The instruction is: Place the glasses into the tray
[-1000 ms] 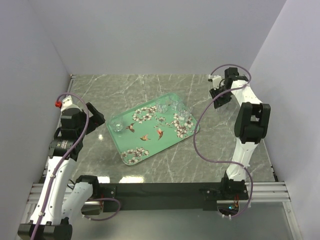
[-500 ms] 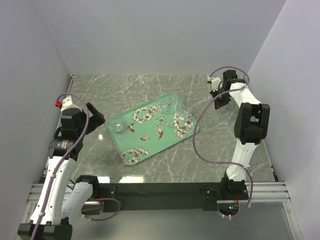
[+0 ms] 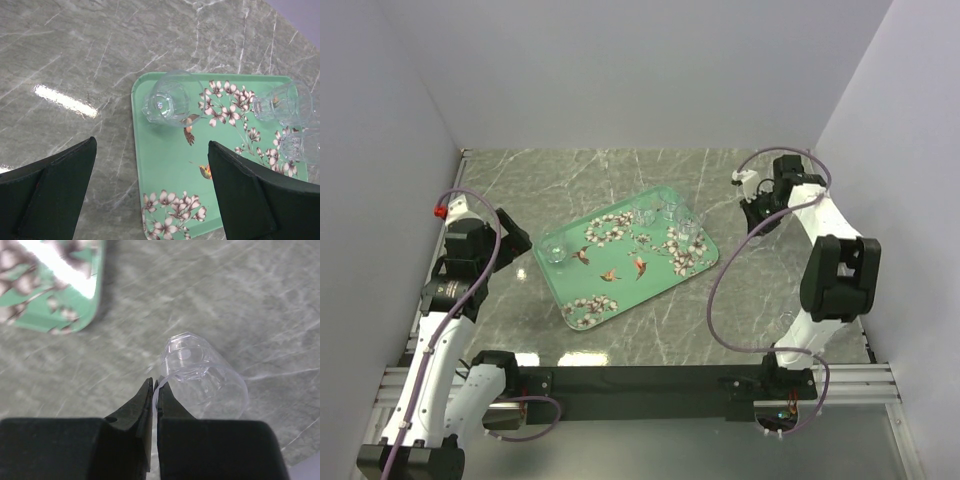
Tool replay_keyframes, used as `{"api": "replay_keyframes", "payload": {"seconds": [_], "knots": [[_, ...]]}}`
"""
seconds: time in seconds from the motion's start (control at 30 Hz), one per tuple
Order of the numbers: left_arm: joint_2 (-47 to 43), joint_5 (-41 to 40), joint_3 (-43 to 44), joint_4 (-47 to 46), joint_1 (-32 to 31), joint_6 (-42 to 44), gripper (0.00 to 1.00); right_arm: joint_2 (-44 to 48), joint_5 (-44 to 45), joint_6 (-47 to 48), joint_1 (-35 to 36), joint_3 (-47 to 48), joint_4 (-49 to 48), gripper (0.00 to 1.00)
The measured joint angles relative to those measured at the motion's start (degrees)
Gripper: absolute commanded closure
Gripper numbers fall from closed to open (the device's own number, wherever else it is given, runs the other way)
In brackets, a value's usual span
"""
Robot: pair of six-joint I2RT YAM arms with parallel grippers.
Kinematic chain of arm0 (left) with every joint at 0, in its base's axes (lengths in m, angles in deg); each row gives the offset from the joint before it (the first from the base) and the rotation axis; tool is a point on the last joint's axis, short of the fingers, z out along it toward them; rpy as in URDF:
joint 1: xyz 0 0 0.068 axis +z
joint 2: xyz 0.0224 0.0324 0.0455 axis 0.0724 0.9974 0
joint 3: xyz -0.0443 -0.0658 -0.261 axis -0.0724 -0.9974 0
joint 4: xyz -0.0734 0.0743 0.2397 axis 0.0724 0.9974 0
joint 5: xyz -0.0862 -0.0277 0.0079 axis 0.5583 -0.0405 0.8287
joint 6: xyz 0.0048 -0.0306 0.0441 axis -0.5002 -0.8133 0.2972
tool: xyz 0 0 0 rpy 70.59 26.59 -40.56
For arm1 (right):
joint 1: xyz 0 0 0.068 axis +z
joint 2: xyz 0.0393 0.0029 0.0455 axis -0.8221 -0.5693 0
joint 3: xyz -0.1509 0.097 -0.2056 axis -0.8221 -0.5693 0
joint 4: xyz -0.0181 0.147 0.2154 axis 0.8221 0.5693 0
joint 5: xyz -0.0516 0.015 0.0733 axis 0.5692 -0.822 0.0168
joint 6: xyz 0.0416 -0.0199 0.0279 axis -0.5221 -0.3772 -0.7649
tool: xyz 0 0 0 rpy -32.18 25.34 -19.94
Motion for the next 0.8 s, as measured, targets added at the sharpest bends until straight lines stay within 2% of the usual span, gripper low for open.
{"api": "replay_keyframes", "payload": {"seconds": [0.27, 0.47, 0.8], "knots": [[0.09, 0.02, -0.66, -0.98, 0.0, 0.0, 0.01, 8.46, -6.32, 6.58, 1.92, -6.4, 3.65, 1.0], [0.11, 0.02, -0.68, -1.07, 0.0, 0.0, 0.01, 11.96, -7.85, 8.02, 7.52, -11.34, 4.28, 1.0], [0.0, 0.0, -1.31, -1.25, 0.0, -0.07, 0.01, 13.16, -8.72, 6.6, 17.09, -12.15, 2.62, 1.0]]}}
